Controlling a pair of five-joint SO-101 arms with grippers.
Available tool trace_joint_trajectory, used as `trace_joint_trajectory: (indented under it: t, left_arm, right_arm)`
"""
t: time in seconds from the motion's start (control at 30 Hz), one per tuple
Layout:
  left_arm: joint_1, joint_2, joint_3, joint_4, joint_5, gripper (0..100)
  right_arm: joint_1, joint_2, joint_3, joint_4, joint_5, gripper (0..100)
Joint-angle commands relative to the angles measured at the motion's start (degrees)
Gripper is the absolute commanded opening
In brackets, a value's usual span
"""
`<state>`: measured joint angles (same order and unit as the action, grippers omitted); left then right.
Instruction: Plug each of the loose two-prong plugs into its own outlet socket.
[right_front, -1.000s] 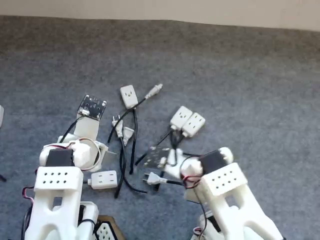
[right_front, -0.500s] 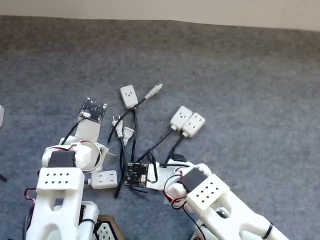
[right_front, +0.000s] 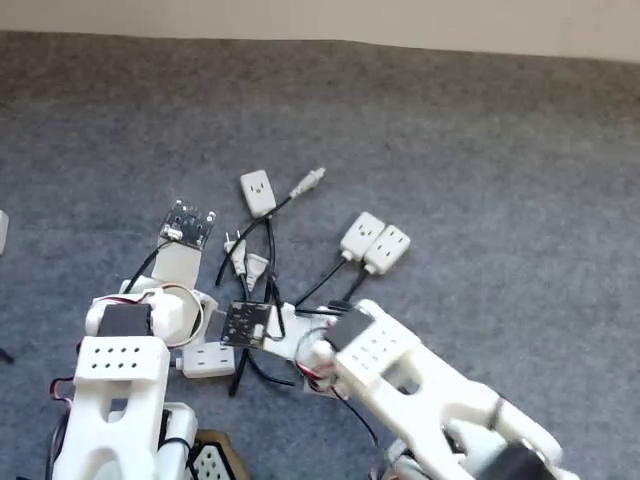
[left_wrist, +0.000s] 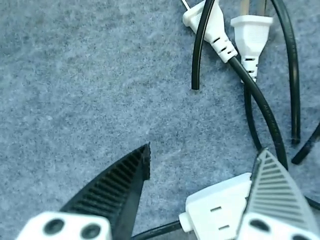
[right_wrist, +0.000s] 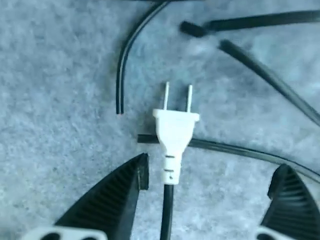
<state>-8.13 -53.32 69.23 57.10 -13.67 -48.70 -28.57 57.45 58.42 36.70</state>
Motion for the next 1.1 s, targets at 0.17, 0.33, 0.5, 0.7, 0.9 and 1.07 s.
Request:
trace_joint_trajectory:
  t: [0.17, 0.33, 0.5, 0.7, 0.9, 1.07]
  left_arm:
    - [-0.22, -0.57, 0.31, -0.97, 0.26, 32]
    - [-0.22, -0.31, 1.36, -2.81, 0.26, 32]
    - [-0.22, -0.40, 1.45, -2.81, 0.26, 32]
    - [-0.13, -0.40, 1.54, -2.73, 0.26, 32]
    - [-0.13, -0.40, 1.54, -2.73, 0.26, 32]
    - [-0.13, -0.40, 1.54, -2.73, 0.26, 32]
  right_arm:
    - [-0.40, 9.89, -5.41, -1.01, -0.70, 20.7]
    - [-0.75, 9.80, -6.90, 1.10, -0.70, 9.8]
    - [-0.84, 9.98, -9.80, 4.09, -0.70, 9.8]
    - [-0.75, 10.24, -10.95, 5.14, -0.62, 9.8]
    - [-0.75, 10.33, -10.77, 5.05, -0.62, 9.9]
    - [-0.84, 10.33, -11.03, 4.97, -0.70, 9.9]
